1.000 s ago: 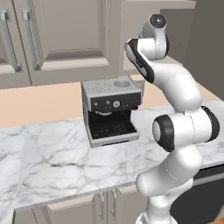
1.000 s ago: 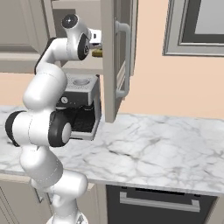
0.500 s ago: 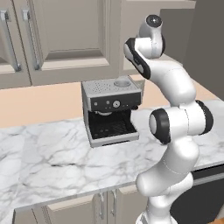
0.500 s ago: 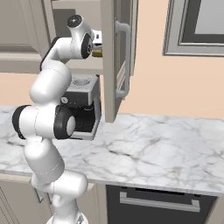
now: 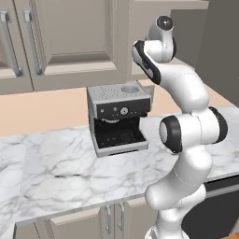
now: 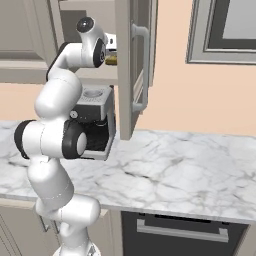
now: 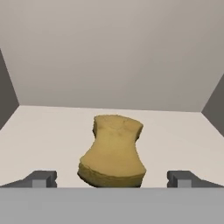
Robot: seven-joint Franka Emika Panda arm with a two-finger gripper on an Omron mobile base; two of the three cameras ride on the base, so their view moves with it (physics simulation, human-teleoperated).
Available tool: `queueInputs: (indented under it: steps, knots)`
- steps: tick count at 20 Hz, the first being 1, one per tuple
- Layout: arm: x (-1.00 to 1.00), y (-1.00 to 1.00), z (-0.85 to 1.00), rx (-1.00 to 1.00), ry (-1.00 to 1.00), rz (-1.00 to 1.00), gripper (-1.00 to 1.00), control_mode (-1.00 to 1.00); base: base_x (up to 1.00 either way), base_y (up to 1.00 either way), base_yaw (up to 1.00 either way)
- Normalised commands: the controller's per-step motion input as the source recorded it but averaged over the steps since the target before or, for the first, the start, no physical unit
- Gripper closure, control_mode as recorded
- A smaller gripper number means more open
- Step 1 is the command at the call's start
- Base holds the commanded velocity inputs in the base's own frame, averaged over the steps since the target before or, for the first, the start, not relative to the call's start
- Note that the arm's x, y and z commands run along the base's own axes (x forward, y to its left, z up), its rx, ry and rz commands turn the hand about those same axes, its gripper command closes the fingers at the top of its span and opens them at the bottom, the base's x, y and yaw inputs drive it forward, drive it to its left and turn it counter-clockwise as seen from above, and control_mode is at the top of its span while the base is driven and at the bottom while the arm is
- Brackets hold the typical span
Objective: Locate and retrieve the sponge and bar soap from the cabinet. Place them next to the sink.
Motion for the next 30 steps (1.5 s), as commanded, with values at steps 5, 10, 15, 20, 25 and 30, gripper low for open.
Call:
queueInputs:
  steps: [5, 10, 15, 20, 25, 30]
  knots:
    - [0.54, 0.00, -0.24, 0.00, 0.08, 0.00, -1.00, -1.00, 0.00, 0.00, 0.00]
    - [0.54, 0.00, -0.32, -0.01, 0.12, 0.00, -1.00, -1.00, 0.00, 0.00, 0.00]
    - [0.56, -0.01, -0.39, -0.04, 0.13, 0.00, -1.00, -1.00, 0.00, 0.00, 0.00]
    - [0.61, -0.05, -0.46, -0.05, 0.10, 0.00, -1.00, -1.00, 0.00, 0.00, 0.00]
    - [0.47, -0.08, -0.59, -0.09, 0.14, -0.02, -1.00, -1.00, 0.00, 0.00, 0.00]
    - [0.52, -0.01, -0.57, -0.10, 0.18, -0.04, -1.00, -1.00, 0.00, 0.00, 0.00]
